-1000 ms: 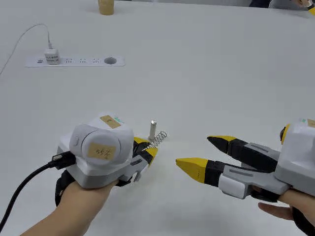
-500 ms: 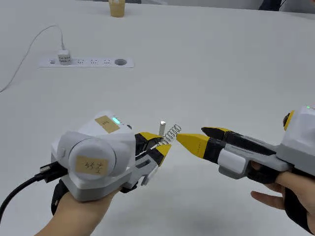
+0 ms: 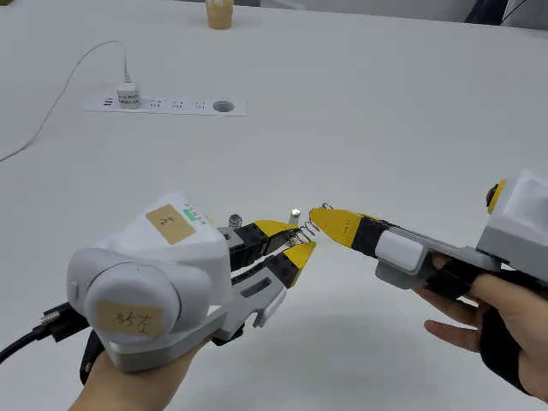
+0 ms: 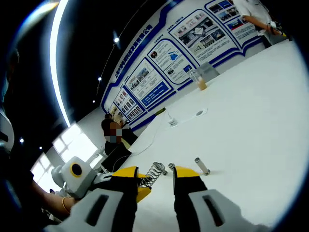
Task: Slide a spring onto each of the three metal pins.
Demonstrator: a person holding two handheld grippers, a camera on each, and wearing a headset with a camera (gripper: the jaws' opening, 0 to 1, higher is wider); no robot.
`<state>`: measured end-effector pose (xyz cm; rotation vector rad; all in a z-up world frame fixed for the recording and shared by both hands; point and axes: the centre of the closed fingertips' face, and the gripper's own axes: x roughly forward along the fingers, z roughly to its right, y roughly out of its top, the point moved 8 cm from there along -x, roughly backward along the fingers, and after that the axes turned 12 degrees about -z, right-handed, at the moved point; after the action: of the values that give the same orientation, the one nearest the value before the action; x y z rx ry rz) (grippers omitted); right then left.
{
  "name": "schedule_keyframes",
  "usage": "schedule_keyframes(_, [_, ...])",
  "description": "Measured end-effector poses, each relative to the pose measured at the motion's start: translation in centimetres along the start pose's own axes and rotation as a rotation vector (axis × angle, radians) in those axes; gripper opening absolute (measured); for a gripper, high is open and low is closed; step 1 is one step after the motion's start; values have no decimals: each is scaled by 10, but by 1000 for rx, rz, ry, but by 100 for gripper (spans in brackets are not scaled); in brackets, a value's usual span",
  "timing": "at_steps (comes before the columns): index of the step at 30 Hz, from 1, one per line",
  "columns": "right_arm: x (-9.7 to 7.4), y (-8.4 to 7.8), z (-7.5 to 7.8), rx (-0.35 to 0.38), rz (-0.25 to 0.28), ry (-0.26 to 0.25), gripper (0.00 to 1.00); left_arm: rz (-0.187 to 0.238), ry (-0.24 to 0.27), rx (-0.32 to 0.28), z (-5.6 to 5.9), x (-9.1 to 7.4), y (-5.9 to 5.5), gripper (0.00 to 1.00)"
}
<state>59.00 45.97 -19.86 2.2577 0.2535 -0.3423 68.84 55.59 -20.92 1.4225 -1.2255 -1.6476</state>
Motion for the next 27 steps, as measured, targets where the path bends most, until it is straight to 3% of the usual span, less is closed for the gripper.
schedule_keyframes(11, [7,-1,-10,60,-10,70,20,63,-14,-11,1,-10,2,10])
schedule_keyframes(22, [10,2,-14,102,5,116,14,76,-7,-16,0,-12,4,10])
schedule_keyframes(27, [11,1,-16,126,-6,142,12,60,-6,-17,-1,-12,3,10])
